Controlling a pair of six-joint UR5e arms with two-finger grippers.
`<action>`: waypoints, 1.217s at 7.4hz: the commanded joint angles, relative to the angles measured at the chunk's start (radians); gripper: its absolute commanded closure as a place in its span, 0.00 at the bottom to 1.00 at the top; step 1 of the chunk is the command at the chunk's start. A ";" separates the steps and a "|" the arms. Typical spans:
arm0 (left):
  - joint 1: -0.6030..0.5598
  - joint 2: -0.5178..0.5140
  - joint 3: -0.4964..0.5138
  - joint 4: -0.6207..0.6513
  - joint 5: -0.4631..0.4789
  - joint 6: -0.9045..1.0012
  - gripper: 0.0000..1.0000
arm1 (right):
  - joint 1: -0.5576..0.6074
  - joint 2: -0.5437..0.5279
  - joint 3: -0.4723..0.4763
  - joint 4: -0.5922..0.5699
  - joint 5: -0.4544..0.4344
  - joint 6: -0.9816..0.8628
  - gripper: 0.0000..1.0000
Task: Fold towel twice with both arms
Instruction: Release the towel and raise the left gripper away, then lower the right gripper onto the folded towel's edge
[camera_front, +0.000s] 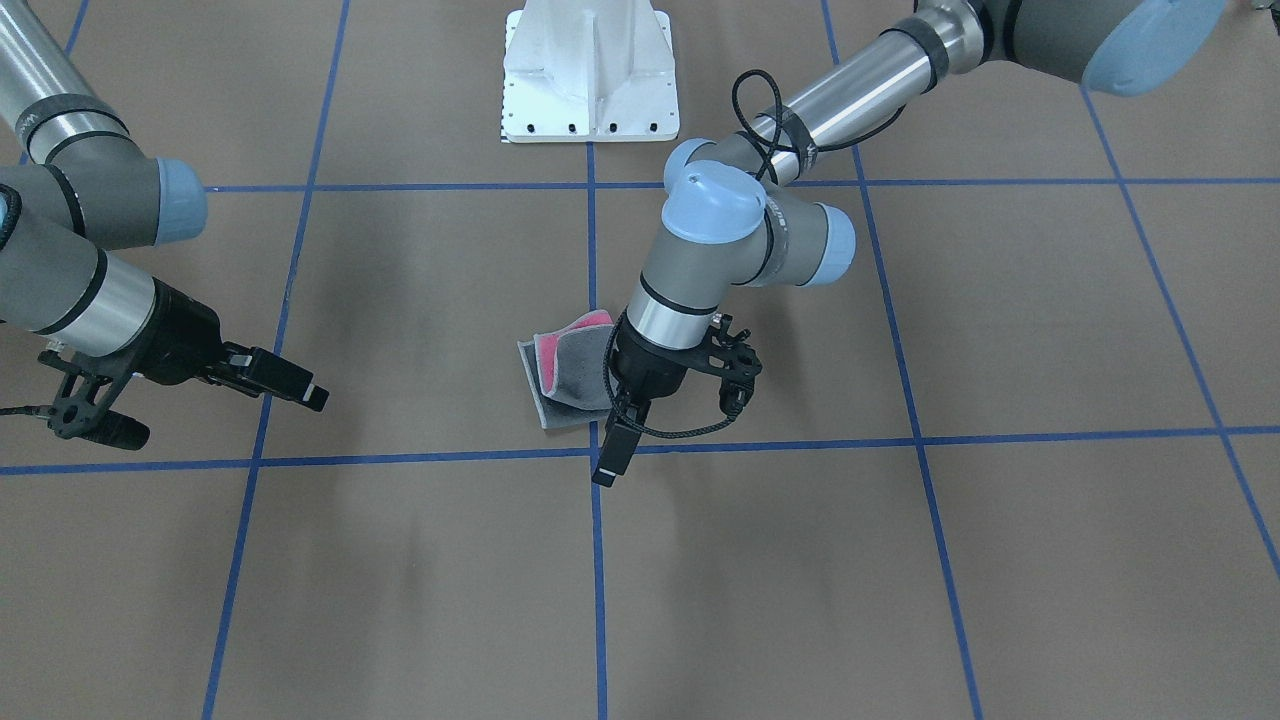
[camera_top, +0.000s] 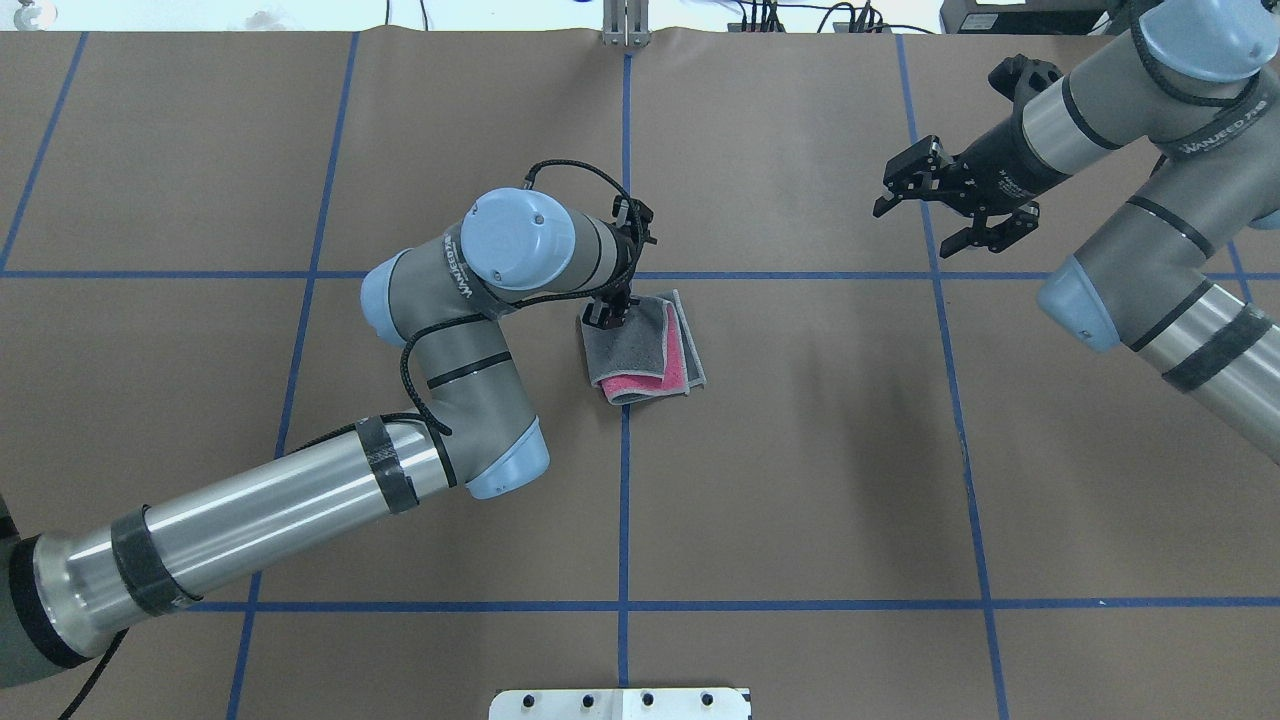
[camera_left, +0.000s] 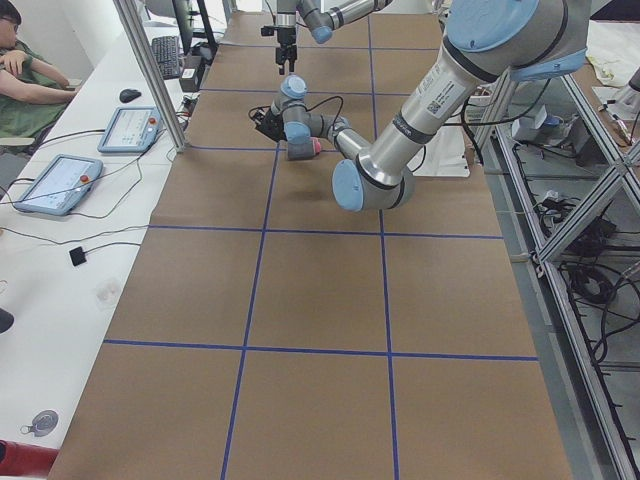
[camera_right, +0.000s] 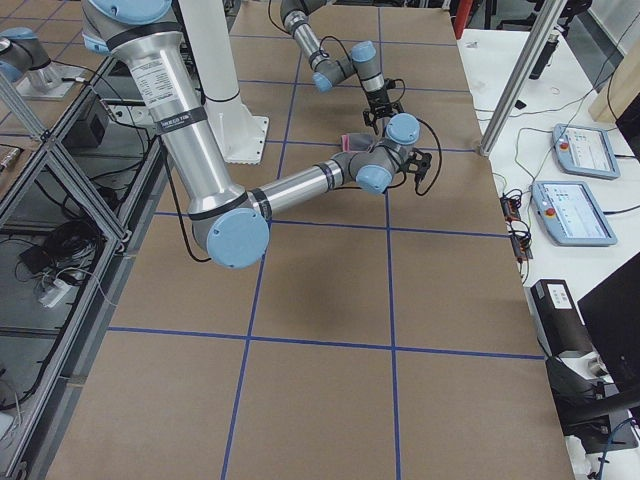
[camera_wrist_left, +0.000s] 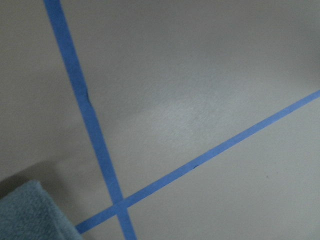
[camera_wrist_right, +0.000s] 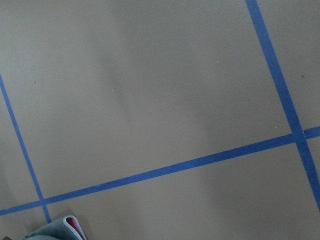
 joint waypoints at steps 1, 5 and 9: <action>-0.068 0.024 0.000 0.000 -0.049 0.009 0.01 | -0.040 0.001 0.034 0.001 -0.001 0.026 0.00; -0.217 0.185 -0.017 -0.038 -0.280 0.329 0.01 | -0.276 0.090 0.137 0.000 -0.249 0.419 0.01; -0.328 0.300 -0.017 -0.154 -0.480 0.525 0.01 | -0.413 0.169 0.085 -0.003 -0.478 0.471 0.02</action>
